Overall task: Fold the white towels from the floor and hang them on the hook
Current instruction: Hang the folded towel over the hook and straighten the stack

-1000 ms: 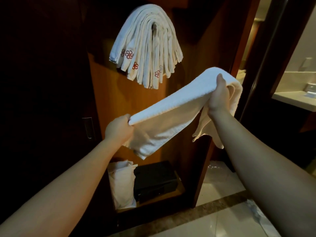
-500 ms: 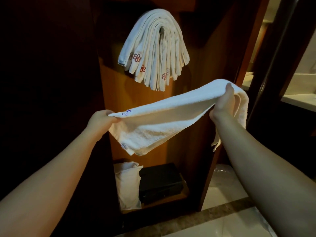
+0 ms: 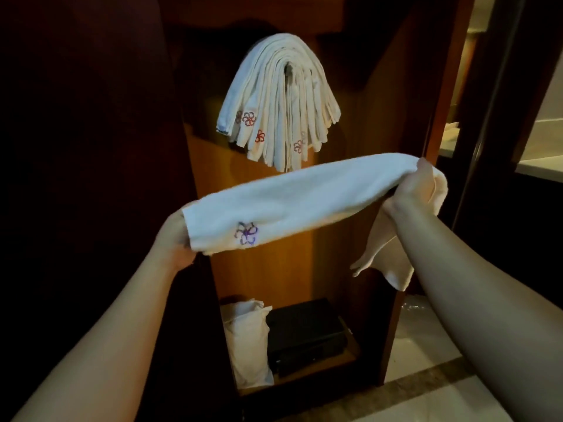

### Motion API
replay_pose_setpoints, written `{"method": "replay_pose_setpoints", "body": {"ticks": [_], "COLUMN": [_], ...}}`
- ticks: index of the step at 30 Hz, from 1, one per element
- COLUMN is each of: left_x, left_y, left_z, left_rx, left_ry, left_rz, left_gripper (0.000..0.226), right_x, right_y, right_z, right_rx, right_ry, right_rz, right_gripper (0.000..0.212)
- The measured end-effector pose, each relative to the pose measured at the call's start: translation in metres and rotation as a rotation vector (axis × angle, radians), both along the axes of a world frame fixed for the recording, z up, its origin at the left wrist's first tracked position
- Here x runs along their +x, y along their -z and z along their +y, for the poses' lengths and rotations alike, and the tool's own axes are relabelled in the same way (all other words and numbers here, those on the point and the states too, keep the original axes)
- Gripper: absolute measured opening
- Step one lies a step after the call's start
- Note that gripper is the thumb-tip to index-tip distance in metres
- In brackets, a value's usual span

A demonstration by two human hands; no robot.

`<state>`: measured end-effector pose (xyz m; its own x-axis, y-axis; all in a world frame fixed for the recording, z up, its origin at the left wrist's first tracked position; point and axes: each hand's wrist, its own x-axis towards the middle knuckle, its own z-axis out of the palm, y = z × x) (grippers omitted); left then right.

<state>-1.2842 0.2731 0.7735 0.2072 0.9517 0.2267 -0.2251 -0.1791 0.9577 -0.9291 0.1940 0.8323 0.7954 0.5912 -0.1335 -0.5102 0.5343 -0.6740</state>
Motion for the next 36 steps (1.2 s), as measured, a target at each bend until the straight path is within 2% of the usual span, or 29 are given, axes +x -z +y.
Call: {"method": "replay_pose_setpoints", "body": {"ticks": [5, 8, 12, 16, 19, 22, 25, 29, 30, 32, 33, 36], "left_x": [-0.011, -0.005, -0.004, -0.003, -0.003, -0.006, -0.005, 0.002, 0.005, 0.01, 0.012, 0.017], "left_y": [0.002, 0.002, 0.006, 0.009, 0.018, 0.034, 0.048, 0.066, 0.071, 0.081, 0.086, 0.099], "left_z": [-0.002, -0.006, -0.006, -0.005, -0.003, -0.004, -0.003, -0.006, -0.007, -0.009, -0.009, -0.011], "left_rx": [0.123, 0.118, 0.126, 0.117, 0.052, -0.026, -0.108, -0.197, -0.221, -0.309, -0.349, -0.439], "left_ry": [0.067, 0.034, -0.028, -0.004, 0.086, 0.198, 0.207, 0.208, 0.2, 0.16, 0.132, 0.118], "left_rz": [-0.055, -0.079, -0.009, 0.019, -0.116, -0.244, -0.364, -0.427, -0.427, -0.472, -0.518, -0.606], "left_gripper": [0.029, 0.028, 0.046, 0.043, 0.045, 0.04, 0.039, 0.018, 0.026, 0.059, 0.061, 0.037], "right_x": [0.014, 0.019, 0.028, 0.036, 0.04, 0.044, 0.044, 0.046, 0.047, 0.047, 0.047, 0.046], "right_y": [0.014, 0.023, 0.032, 0.04, 0.044, 0.046, 0.048, 0.048, 0.048, 0.049, 0.049, 0.047], "right_z": [-0.004, -0.004, -0.004, -0.004, -0.003, -0.003, -0.001, -0.001, -0.001, -0.002, -0.001, -0.001], "right_rx": [-0.057, -0.083, -0.104, -0.155, -0.188, -0.183, -0.155, -0.152, -0.148, -0.128, -0.115, -0.078], "right_ry": [0.013, -0.015, -0.016, 0.011, 0.012, -0.011, -0.057, -0.108, -0.13, -0.174, -0.197, -0.24], "right_rz": [0.048, 0.078, 0.096, 0.122, 0.128, 0.126, 0.11, 0.124, 0.13, 0.129, 0.123, 0.135], "right_gripper": [0.029, 0.03, 0.035, 0.04, 0.04, 0.032, 0.029, 0.03, 0.031, 0.032, 0.032, 0.036]}}
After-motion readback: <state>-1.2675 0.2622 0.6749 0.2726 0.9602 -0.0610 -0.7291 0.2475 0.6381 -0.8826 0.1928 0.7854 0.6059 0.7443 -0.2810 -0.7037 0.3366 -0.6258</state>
